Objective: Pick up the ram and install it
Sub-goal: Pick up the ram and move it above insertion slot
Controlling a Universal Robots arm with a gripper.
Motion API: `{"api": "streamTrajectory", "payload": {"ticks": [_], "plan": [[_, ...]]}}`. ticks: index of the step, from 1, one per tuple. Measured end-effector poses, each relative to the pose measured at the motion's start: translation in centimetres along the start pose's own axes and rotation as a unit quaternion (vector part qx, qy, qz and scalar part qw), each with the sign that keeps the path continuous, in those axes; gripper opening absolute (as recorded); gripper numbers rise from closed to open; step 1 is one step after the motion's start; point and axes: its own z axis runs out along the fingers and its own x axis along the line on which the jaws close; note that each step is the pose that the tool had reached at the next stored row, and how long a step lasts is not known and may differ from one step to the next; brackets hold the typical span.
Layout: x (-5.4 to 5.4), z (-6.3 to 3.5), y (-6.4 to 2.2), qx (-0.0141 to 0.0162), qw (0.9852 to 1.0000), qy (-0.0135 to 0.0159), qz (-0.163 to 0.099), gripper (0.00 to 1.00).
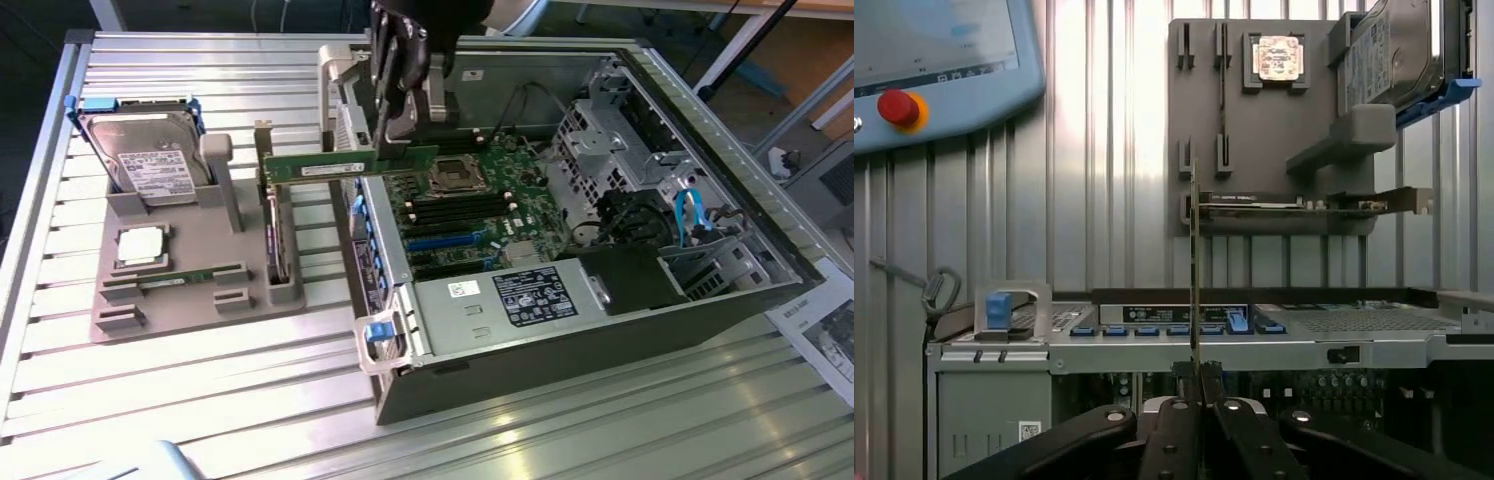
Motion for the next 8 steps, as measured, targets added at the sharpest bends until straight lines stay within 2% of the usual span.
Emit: {"api": "streamTrajectory", "payload": {"ticks": [8], "plan": [[0.1, -0.13, -3.10, -0.0001, 1.0000, 0.0001, -0.004, 0.12]]}}
